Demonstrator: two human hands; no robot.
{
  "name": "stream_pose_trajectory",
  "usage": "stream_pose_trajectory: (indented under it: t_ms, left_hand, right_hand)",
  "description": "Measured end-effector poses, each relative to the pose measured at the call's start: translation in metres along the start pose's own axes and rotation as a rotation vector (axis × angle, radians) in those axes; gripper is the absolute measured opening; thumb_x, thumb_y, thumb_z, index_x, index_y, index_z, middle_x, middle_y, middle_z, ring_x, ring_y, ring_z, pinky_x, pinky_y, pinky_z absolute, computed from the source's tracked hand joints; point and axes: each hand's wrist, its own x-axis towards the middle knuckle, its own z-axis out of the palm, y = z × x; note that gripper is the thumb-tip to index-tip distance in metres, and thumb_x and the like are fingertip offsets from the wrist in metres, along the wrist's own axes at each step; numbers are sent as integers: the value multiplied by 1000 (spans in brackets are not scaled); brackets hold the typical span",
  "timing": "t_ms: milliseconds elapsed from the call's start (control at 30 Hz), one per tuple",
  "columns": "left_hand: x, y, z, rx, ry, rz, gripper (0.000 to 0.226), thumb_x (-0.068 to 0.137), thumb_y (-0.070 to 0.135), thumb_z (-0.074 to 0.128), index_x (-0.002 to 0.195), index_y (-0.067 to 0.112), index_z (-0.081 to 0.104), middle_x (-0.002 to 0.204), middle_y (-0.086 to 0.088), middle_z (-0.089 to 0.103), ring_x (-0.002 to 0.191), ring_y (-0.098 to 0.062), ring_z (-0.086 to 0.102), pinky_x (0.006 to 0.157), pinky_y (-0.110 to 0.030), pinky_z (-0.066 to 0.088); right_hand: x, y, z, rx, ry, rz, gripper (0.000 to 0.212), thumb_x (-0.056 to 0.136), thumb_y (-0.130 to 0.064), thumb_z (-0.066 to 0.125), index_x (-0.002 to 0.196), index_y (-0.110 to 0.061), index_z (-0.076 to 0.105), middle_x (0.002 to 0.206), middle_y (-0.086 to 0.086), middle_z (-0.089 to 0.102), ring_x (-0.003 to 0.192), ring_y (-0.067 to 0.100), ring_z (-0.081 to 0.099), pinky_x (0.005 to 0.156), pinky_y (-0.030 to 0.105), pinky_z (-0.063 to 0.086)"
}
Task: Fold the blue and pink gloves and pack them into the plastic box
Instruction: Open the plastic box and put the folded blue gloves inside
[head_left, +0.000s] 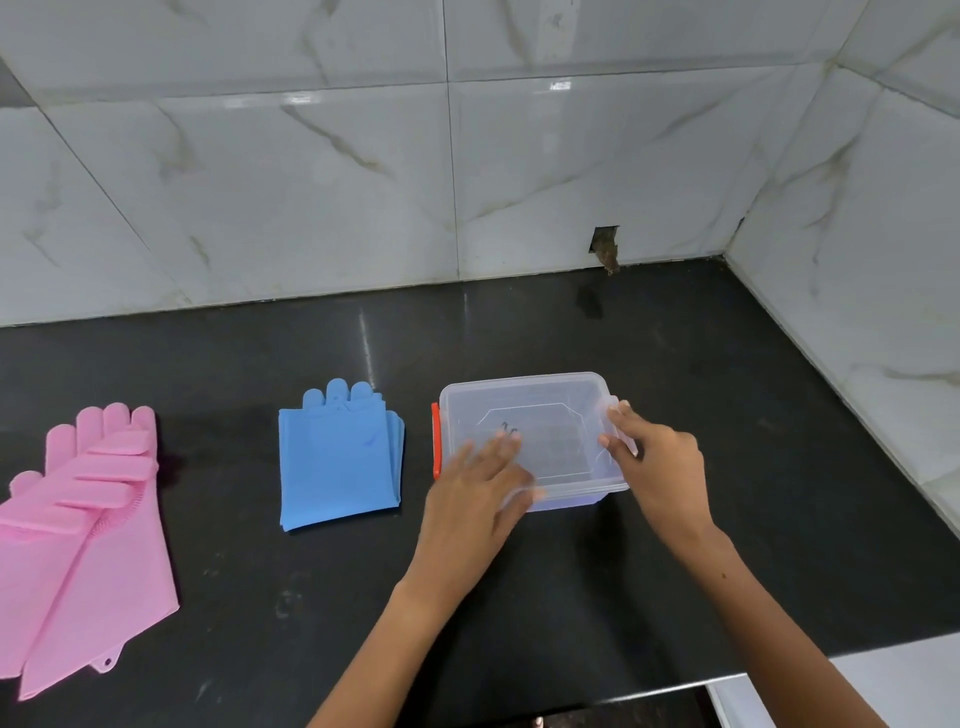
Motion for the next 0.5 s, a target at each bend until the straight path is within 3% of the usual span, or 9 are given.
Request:
stream_pose_trajectory:
  t_ms: [100, 167, 300, 367, 400, 500]
  left_hand:
    - [10, -6, -12, -250, 253, -375, 37, 88, 41, 58, 122, 26, 60, 142, 9, 47, 125, -1, 46, 107, -22, 36]
    - [16, -17, -18, -338, 284, -581, 44, 86, 33, 64, 126, 17, 59, 128, -1, 61, 109, -10, 60, 95, -25, 49]
    - [18, -26, -21, -619, 292, -781, 21, 85, 20, 65, 104, 14, 69, 102, -3, 72, 83, -8, 68, 73, -21, 54]
    - [18, -29, -22, -684, 298, -840, 7, 87, 19, 63, 86, 21, 69, 90, 1, 72, 76, -7, 68, 71, -24, 57]
    - [18, -32, -21, -717, 302, -883, 11, 89, 18, 61, 81, 22, 68, 86, 0, 72, 77, -12, 69, 74, -28, 58]
    - [14, -42, -21, -896, 298, -1034, 14, 91, 17, 58, 92, 12, 71, 90, -7, 72, 85, -22, 70, 84, -37, 57]
  right_hand:
    - [1, -3, 1, -50, -10, 39, 37, 85, -22, 66, 122, -15, 62, 129, 1, 59, 95, 21, 69, 80, 30, 55]
    - [2, -3, 0, -67, -13, 49, 37, 85, -23, 66, 121, -15, 63, 127, 1, 61, 90, 21, 70, 78, 30, 55]
    - [3, -3, -1, -92, -19, 54, 37, 85, -25, 66, 121, -16, 63, 124, 2, 63, 85, 22, 70, 77, 33, 56]
    - [3, -4, -1, -101, -22, 54, 37, 86, -25, 66, 121, -17, 63, 124, 2, 64, 85, 22, 70, 77, 35, 57]
    - [4, -5, -1, -107, -21, 53, 37, 86, -25, 65, 122, -17, 62, 123, 2, 64, 84, 23, 69, 76, 35, 58]
    - [2, -6, -4, -149, -31, 48, 36, 88, -27, 63, 123, -20, 61, 119, 2, 68, 81, 23, 69, 73, 36, 59]
